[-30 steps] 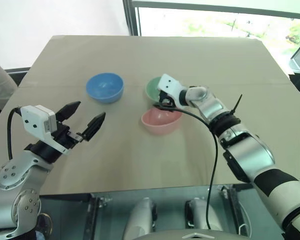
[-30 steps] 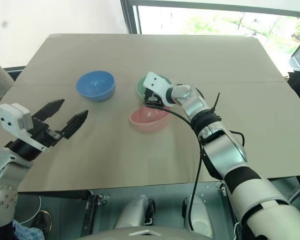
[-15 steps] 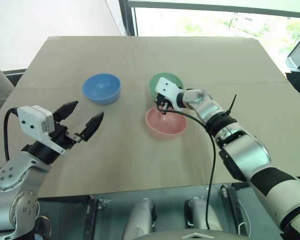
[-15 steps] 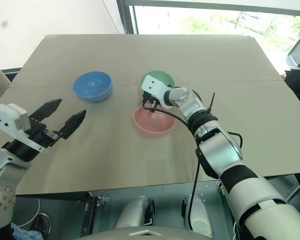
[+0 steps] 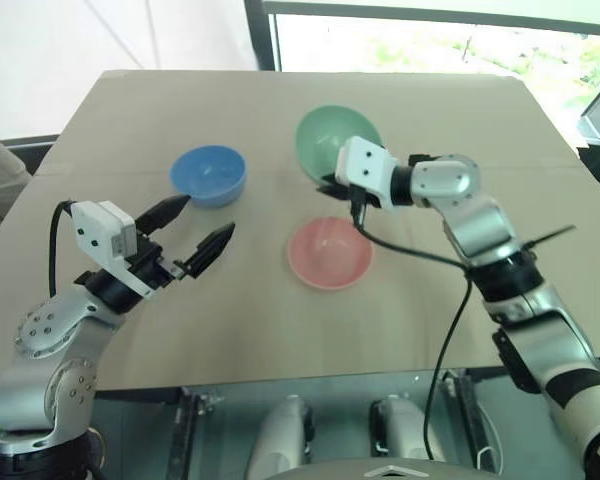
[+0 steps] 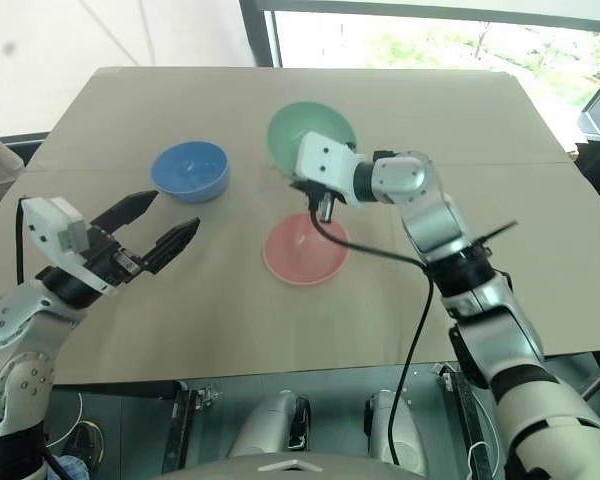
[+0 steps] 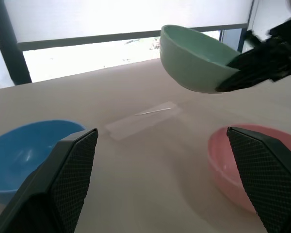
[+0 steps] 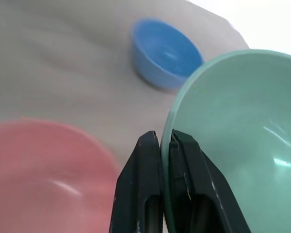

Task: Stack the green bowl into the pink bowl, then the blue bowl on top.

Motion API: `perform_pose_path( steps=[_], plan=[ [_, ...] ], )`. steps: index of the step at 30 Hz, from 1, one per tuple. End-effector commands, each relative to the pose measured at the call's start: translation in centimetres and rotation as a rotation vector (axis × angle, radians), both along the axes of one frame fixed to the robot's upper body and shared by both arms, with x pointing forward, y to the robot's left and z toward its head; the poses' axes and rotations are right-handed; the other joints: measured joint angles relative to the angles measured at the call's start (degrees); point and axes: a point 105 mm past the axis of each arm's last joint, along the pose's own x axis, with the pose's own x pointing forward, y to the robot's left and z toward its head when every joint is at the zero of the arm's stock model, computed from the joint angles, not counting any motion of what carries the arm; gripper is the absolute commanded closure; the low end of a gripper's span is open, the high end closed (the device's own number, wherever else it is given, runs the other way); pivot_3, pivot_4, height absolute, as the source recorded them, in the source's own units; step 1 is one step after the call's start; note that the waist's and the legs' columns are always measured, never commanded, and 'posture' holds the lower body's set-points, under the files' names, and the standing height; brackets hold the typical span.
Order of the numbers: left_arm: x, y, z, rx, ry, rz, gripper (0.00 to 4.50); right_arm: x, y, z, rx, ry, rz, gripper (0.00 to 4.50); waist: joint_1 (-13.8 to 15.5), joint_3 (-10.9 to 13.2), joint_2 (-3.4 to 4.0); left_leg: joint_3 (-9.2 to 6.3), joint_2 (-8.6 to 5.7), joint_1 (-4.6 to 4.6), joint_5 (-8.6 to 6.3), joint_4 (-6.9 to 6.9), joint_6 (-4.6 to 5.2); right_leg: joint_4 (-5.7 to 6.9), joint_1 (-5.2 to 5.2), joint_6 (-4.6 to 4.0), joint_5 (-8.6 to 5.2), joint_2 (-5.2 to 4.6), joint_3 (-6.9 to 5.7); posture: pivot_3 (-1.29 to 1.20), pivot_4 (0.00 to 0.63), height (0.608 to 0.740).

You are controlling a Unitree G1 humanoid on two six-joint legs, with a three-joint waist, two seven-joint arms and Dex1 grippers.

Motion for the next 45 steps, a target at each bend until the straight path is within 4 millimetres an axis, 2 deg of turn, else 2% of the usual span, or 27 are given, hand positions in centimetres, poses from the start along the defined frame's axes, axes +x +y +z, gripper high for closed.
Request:
perform_pose_path(
  steps=[1,4,11,16,20,23,26,29,30,32,34,36,39,42,45],
  plan=[
    [0.5,-0.5,0.6,0.034,-0.034,-0.05,0.0,-3.2,-0.4,-0.3,-0.044,0.041,0.054,4.46,0.2,-0.03,-0.05,0.02,-0.01,0.01,-0.01,0.03,0.01,-0.02,0.01,0.0,0.0,-0.01,0.02,0.0,0.15,0.74],
    [1.3,-1.0,0.7,0.037,-0.035,-0.092,0.0,-4.2,-0.8,-1.0,-0.058,0.09,0.031,4.46,0.4,-0.04,-0.07,0.01,-0.03,0.03,-0.01,0.13,0.02,-0.04,0.03,0.0,0.0,-0.03,0.01,0.0,0.15,0.74],
    [2.2,-1.8,1.0,0.049,-0.033,-0.155,0.0,-4.1,-0.4,-1.5,-0.054,0.123,-0.03,4.46,0.29,-0.05,-0.09,0.02,-0.02,0.06,0.01,0.14,0.02,-0.01,0.01,-0.01,0.0,0.0,0.05,0.0,0.15,0.74],
    [2.2,-1.7,1.1,0.054,-0.03,-0.161,0.0,-4.3,-0.2,-1.8,-0.053,0.151,-0.036,2.61,0.3,-0.04,-0.09,0.01,-0.03,0.01,0.0,0.08,0.04,0.0,0.01,0.0,0.0,0.0,0.03,0.0,0.15,0.74],
    [2.3,-1.6,1.2,0.056,-0.033,-0.153,0.0,-4.6,-0.3,-1.7,-0.049,0.176,-0.032,0.93,0.37,-0.04,-0.1,0.0,-0.03,0.01,0.0,0.09,0.04,-0.02,0.01,0.0,0.0,0.0,0.02,0.0,0.15,0.74],
    [2.3,-1.5,1.2,0.058,-0.039,-0.14,0.0,-3.8,-1.0,-0.3,0.046,0.191,-0.085,0.93,0.36,-0.04,-0.1,0.0,-0.02,0.02,0.0,0.14,0.04,-0.03,0.02,0.0,0.0,0.0,0.03,0.0,0.15,0.74],
    [2.9,-1.2,1.2,0.079,-0.056,-0.094,0.0,-2.9,-2.9,2.0,0.223,0.212,-0.139,0.93,0.59,-0.05,-0.12,-0.01,-0.02,0.03,0.0,0.15,0.03,-0.02,0.02,0.0,0.0,-0.01,0.03,0.0,0.15,0.74],
    [3.8,-0.7,1.0,0.125,-0.072,-0.038,0.0,-2.2,-5.3,3.5,0.356,0.172,-0.182,0.93,0.97,-0.08,-0.16,-0.02,-0.04,0.03,0.0,0.14,0.04,-0.02,0.05,0.0,0.0,0.0,0.0,0.0,0.15,0.74],
    [4.2,-0.5,0.9,0.135,-0.078,-0.017,0.0,-2.0,-6.2,3.6,0.385,0.171,-0.203,0.93,1.01,-0.08,-0.16,-0.03,-0.05,0.03,-0.01,0.13,0.05,-0.02,0.07,0.01,0.0,-0.01,0.0,0.0,0.15,0.74],
    [4.9,-0.4,1.1,0.157,-0.108,0.007,0.0,-1.8,-8.8,3.3,0.421,0.188,-0.261,0.93,1.32,-0.07,-0.16,-0.01,-0.07,0.03,-0.01,0.11,0.05,-0.02,0.08,0.01,0.0,0.0,0.0,0.0,0.15,0.74],
    [6.0,-0.2,1.4,0.174,-0.13,0.042,0.0,-1.6,-12.4,3.0,0.467,0.18,-0.347,0.93,1.95,-0.07,-0.18,-0.01,-0.07,0.01,-0.01,0.09,0.06,-0.02,0.09,0.01,0.0,0.0,-0.01,0.0,0.15,0.74],
    [6.9,-0.2,1.2,0.196,-0.13,0.054,0.0,-1.8,-14.6,2.7,0.481,0.166,-0.392,0.93,2.13,-0.05,-0.19,-0.07,-0.21,-0.01,-0.02,0.11,0.07,-0.04,0.15,0.01,0.0,0.0,-0.11,0.0,0.15,0.74],
    [8.1,0.0,0.6,0.238,-0.107,0.082,0.0,-2.4,-16.7,2.3,0.487,0.158,-0.422,0.93,1.79,-0.05,-0.18,-0.01,-0.25,0.05,-0.03,0.11,0.09,-0.03,0.17,0.02,0.0,0.0,-0.03,0.0,0.15,0.74],
    [10.2,0.5,-0.3,0.293,-0.058,0.156,0.0,-3.6,-18.9,2.5,0.498,0.126,-0.423,0.93,1.75,-0.05,-0.18,-0.01,-0.22,0.09,-0.02,0.13,0.08,-0.04,0.17,0.02,0.0,0.04,-0.02,0.0,0.15,0.74],
    [11.7,0.6,-1.0,0.317,-0.007,0.185,0.0,-4.3,-20.1,3.1,0.493,0.081,-0.421,0.93,1.67,-0.05,-0.19,0.04,-0.23,0.11,-0.02,0.16,0.1,-0.04,0.17,0.02,0.0,0.04,0.03,0.0,0.15,0.74]
  ],
)
